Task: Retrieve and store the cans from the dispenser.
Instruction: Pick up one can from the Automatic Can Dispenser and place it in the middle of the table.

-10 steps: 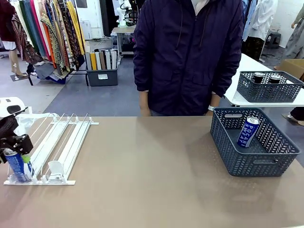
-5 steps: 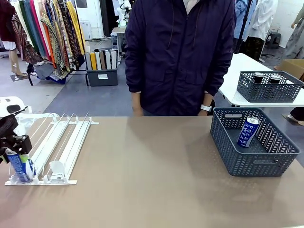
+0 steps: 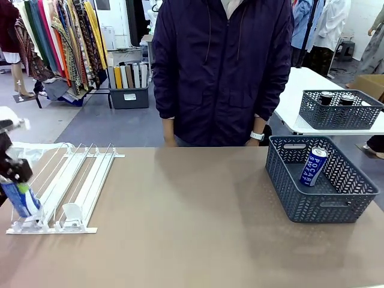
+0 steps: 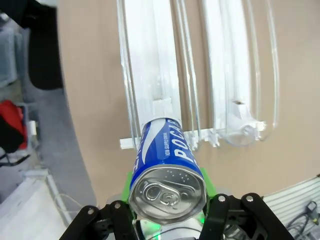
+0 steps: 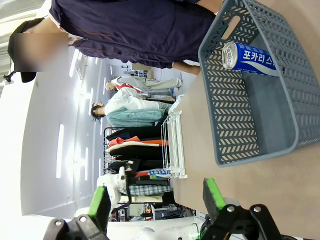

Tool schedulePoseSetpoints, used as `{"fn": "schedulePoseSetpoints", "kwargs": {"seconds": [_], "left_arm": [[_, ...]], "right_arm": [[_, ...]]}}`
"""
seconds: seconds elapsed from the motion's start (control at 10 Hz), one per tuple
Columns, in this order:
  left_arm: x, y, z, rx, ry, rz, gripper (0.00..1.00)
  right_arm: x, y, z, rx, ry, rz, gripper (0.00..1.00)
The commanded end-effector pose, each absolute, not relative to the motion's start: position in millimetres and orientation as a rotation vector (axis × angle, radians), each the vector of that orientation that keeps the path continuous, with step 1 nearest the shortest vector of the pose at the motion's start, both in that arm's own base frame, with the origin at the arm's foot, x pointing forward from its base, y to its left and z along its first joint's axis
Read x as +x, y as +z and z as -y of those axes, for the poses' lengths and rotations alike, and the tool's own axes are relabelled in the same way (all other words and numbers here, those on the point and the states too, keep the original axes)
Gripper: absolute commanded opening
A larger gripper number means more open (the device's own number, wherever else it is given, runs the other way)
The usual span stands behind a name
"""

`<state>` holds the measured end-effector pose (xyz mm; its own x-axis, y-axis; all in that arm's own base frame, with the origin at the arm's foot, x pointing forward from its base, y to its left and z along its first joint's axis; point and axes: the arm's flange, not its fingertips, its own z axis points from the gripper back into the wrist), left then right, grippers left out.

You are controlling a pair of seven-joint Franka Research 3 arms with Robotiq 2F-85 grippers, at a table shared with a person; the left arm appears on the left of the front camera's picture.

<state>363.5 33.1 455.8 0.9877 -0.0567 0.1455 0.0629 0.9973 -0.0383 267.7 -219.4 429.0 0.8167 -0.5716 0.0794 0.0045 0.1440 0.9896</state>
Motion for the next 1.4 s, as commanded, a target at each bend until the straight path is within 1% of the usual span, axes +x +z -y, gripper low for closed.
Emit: {"fn": "schedulePoseSetpoints", "kwargs": {"seconds": [0.0,0.2,0.3,0.5,0.6,0.9,1.0,1.1,1.2,1.3], "left_arm": [[348.1,537.3,-37.6,-0.095,-0.081,0.263,0.0],[333.3,597.9,-33.5,-0.183,-0.126,0.247,0.0],[325.8,612.8,-35.0,-0.201,-0.114,0.281,0.0],[318.9,611.7,-46.6,-0.232,-0.085,0.292,0.0],[316.3,623.4,-31.4,-0.178,-0.096,0.292,0.0],[316.9,621.3,-34.7,-0.194,-0.088,0.285,0.0],[329.2,613.2,-14.9,-0.198,-0.166,0.285,0.0],[350.0,604.9,21.9,-0.177,-0.193,0.328,0.0],[374.5,594.7,70.1,-0.208,-0.311,0.328,0.0],[400.1,578.9,125.6,-0.213,-0.358,0.344,0.0]], "right_arm": [[267.6,431.9,219.0,1.385,-0.441,0.503,1.0],[267.6,431.9,219.0,1.385,-0.441,0.503,1.0],[267.6,431.9,219.0,1.385,-0.441,0.503,1.0],[267.6,431.9,219.0,1.385,-0.441,0.503,1.0],[267.6,431.9,219.0,1.385,-0.441,0.503,1.0],[267.6,431.9,219.0,1.385,-0.441,0.503,1.0],[267.6,431.9,219.0,1.385,-0.441,0.503,1.0],[267.6,431.9,219.0,1.385,-0.441,0.503,1.0],[267.6,431.9,219.0,1.385,-0.441,0.503,1.0],[267.6,431.9,219.0,1.385,-0.441,0.503,1.0]]}}
